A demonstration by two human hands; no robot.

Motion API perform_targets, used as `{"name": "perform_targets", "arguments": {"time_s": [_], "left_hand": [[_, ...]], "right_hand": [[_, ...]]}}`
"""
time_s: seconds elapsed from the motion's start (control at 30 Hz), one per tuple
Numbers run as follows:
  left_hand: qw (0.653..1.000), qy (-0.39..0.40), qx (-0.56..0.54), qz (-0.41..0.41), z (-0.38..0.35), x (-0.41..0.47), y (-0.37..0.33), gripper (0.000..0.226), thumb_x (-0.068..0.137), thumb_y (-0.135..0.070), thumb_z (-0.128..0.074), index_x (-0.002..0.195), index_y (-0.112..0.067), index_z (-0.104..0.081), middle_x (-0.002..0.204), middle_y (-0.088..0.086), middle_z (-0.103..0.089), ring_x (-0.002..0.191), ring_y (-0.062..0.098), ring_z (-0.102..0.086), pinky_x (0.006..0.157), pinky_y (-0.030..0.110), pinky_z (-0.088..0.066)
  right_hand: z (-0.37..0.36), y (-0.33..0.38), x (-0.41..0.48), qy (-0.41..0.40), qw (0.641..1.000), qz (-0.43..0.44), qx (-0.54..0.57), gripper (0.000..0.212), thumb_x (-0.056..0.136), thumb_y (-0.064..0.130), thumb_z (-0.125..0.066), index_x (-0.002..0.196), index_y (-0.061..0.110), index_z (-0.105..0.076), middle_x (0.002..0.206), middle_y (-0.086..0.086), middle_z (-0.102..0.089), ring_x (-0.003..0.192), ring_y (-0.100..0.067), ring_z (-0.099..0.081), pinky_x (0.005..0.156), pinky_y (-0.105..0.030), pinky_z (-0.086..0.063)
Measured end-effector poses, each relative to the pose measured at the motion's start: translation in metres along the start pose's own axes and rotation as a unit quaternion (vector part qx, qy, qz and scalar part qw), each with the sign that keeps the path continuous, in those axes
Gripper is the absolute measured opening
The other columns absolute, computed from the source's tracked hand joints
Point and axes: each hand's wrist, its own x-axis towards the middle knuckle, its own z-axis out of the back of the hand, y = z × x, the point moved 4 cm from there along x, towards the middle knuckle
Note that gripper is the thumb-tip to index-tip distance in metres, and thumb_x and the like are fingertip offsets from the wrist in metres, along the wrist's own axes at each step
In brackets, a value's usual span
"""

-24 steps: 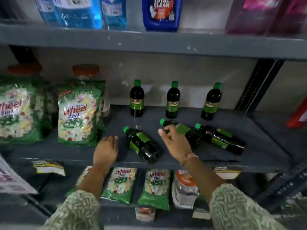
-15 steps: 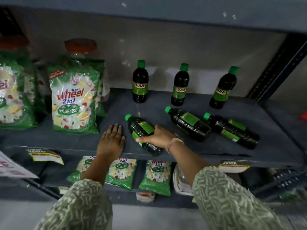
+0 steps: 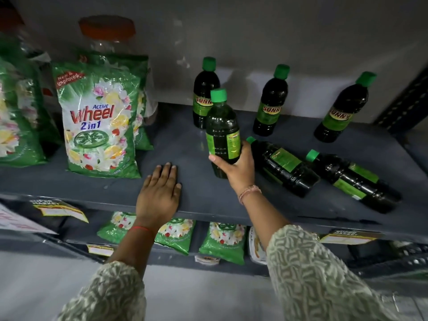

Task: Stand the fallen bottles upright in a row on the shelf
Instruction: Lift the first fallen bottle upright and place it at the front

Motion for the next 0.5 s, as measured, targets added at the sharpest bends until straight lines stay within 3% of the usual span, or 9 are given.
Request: {"name": "perform_targets", "arguments": {"time_s": [0.07,0.13,0.2,0.3,0.4,0.5], "left_hand": [[1.0,0.001,0.002,0.0,0.0,0.0,0.0,0.073,0.08,-0.045,-0.005,0.14,-0.01,-0.028,0.151,0.01,-0.03,0.141,0.03,-0.024,0.115,0.045,-0.021],[1.0,0.0,0.004,0.001,0.0,0.0,0.0,0.074,0.08,-0.045,-0.004,0.141,-0.011,-0.026,0.151,0.01,-0.029,0.141,0.029,-0.023,0.115,0.044,-0.02],[1.0,0.001,0.008,0.001,0.0,-0.001,0.0,0.074,0.08,-0.045,-0.004,0.141,-0.011,-0.026,0.152,0.01,-0.028,0.141,0.029,-0.023,0.115,0.044,-0.019],[1.0,0.007,0.004,0.002,0.001,0.001,-0.001,0.077,0.077,-0.046,-0.002,0.141,-0.01,-0.024,0.153,0.01,-0.026,0.142,0.028,-0.021,0.116,0.043,-0.017],[0.999,0.028,-0.012,0.031,0.003,0.004,-0.006,0.072,0.078,-0.041,-0.009,0.142,-0.01,-0.022,0.155,0.009,-0.02,0.144,0.026,-0.015,0.118,0.041,-0.012],[0.999,0.024,-0.012,0.033,0.002,0.004,-0.009,0.078,0.075,-0.045,-0.004,0.142,-0.009,-0.021,0.155,0.01,-0.018,0.144,0.027,-0.013,0.118,0.041,-0.01]], "right_hand": [[0.001,-0.003,0.002,0.004,1.0,0.01,0.006,0.058,0.06,0.025,-0.084,0.102,0.022,-0.045,0.097,0.001,-0.06,0.085,-0.006,-0.059,0.074,-0.01,-0.046],[0.001,-0.005,0.001,0.006,1.0,0.015,0.013,0.062,0.061,0.019,-0.084,0.107,0.02,-0.043,0.097,0.007,-0.057,0.086,0.004,-0.055,0.072,-0.001,-0.042],[0.002,-0.007,0.002,0.016,1.0,0.009,0.014,0.066,0.061,0.017,-0.083,0.114,0.016,-0.043,0.1,0.007,-0.057,0.089,-0.001,-0.057,0.081,-0.009,-0.047],[0.002,-0.005,0.0,0.033,0.999,0.009,0.0,0.071,0.06,0.019,-0.084,0.119,0.014,-0.044,0.111,-0.002,-0.057,0.103,-0.015,-0.056,0.096,-0.034,-0.047],[0.001,-0.004,-0.011,-0.026,0.999,-0.006,-0.025,0.089,0.054,0.029,-0.087,0.127,0.015,-0.04,0.128,-0.008,-0.043,0.124,-0.022,-0.038,0.108,-0.034,-0.033],[-0.007,0.0,-0.021,-0.112,0.989,-0.028,-0.089,0.106,0.049,0.046,-0.084,0.134,0.01,-0.03,0.131,-0.015,-0.039,0.123,-0.032,-0.035,0.103,-0.042,-0.034]]}}
